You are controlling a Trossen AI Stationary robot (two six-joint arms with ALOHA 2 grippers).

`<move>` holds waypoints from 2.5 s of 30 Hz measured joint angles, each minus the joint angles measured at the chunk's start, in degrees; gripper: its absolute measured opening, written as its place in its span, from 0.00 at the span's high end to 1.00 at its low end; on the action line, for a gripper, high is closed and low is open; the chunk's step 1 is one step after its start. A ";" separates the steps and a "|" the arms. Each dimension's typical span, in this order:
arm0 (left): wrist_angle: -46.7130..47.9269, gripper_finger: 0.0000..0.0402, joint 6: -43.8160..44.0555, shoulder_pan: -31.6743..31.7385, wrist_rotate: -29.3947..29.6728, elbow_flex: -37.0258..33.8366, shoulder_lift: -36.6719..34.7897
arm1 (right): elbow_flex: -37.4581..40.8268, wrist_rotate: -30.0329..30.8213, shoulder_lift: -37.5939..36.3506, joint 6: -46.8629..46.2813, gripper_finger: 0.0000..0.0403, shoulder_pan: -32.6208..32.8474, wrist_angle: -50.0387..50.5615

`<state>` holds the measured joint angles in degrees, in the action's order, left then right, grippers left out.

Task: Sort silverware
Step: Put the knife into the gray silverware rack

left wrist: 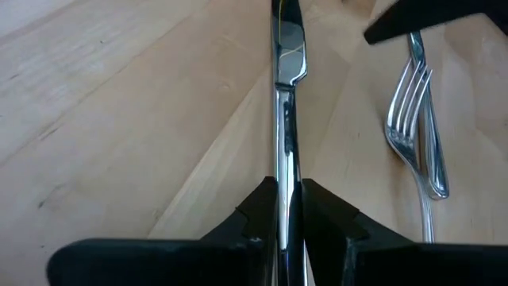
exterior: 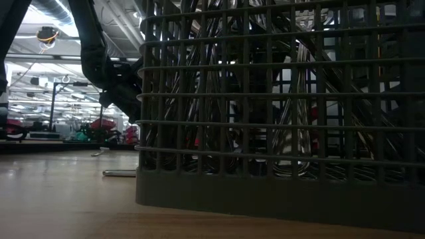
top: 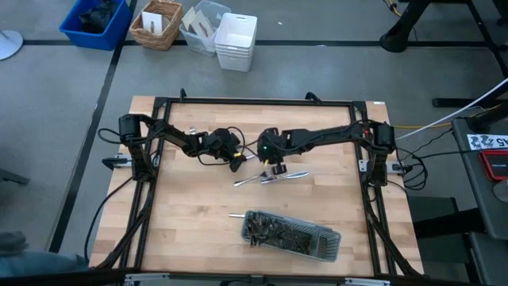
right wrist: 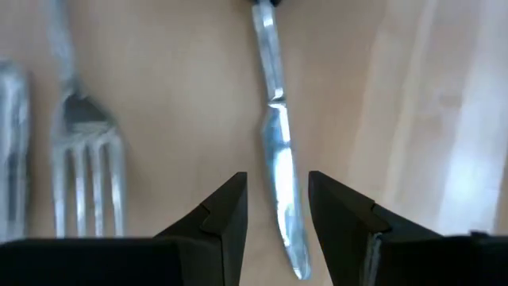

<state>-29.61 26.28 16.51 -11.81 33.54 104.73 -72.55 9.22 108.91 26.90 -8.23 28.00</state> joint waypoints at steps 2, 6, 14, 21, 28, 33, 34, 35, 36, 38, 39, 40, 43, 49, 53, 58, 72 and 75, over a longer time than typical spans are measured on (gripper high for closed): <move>0.02 0.89 -0.13 0.00 0.00 0.00 0.00 | 0.09 0.26 0.29 -1.06 0.66 -0.04 -1.45; 0.09 0.89 -0.26 0.00 0.02 0.00 0.00 | 0.53 0.26 2.12 -1.24 0.66 0.03 -2.32; 0.15 0.89 -0.59 -0.02 0.13 -0.02 0.00 | 0.29 1.28 5.66 -1.23 0.66 0.03 -3.46; 0.11 0.89 -0.62 -0.02 0.15 -0.02 0.00 | 0.31 4.79 6.07 -1.43 0.66 0.15 -4.10; 0.13 0.89 -0.63 -0.02 0.11 -0.02 0.00 | 0.35 6.39 6.20 -1.47 0.66 0.11 -4.76; 0.13 0.89 -0.67 -0.02 0.09 -0.02 0.00 | 0.35 6.96 6.26 -1.47 0.66 0.04 -5.05; 0.13 0.89 -0.67 -0.02 0.09 -0.02 0.00 | 0.35 7.38 6.28 -1.47 0.66 0.04 -5.16; 0.13 0.89 -0.67 -0.02 0.09 -0.02 0.00 | 0.35 8.03 6.32 -1.47 0.66 0.04 -5.40; 0.13 0.89 -0.69 -0.02 0.07 -0.02 0.00 | 0.36 8.87 6.36 -1.50 0.66 0.04 -5.67; 0.13 0.89 -0.65 -0.02 -0.10 -0.02 0.00 | 0.40 10.53 6.44 -1.54 0.66 0.00 -6.32; 0.13 0.89 -0.65 -0.02 -0.33 -0.02 0.00 | 0.44 11.08 6.49 -1.56 0.66 0.00 -6.48; 0.13 0.89 -0.65 -0.02 -0.51 -0.02 0.00 | 0.44 11.16 6.60 -1.54 0.66 -0.08 -6.76; 0.15 0.89 -0.65 -0.02 -0.65 -0.02 0.00 | 0.44 11.28 6.70 -1.53 0.67 -0.09 -6.94; 0.15 0.89 -0.67 -0.02 -0.83 -0.02 0.00 | 0.44 10.50 6.72 -1.52 0.79 -0.09 -6.96; 0.17 0.89 -0.84 -0.02 -1.05 -0.02 0.00 | 0.46 8.15 6.75 -1.33 0.92 -0.13 -6.82; 0.10 0.89 -1.02 0.00 -1.36 -0.07 0.00 | 0.37 8.54 6.65 -0.91 0.97 -0.09 -7.20; -4.43 0.89 -9.34 1.19 -0.59 -0.32 -3.79 | -3.31 7.60 6.68 -1.71 0.99 0.00 3.01; -4.11 0.89 -10.01 2.05 -0.57 -0.25 -5.84 | -6.43 7.65 6.89 -1.60 0.99 -0.09 8.69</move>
<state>-33.71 16.27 18.57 -12.39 33.29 98.89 -78.98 16.87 115.80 25.30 -8.32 36.69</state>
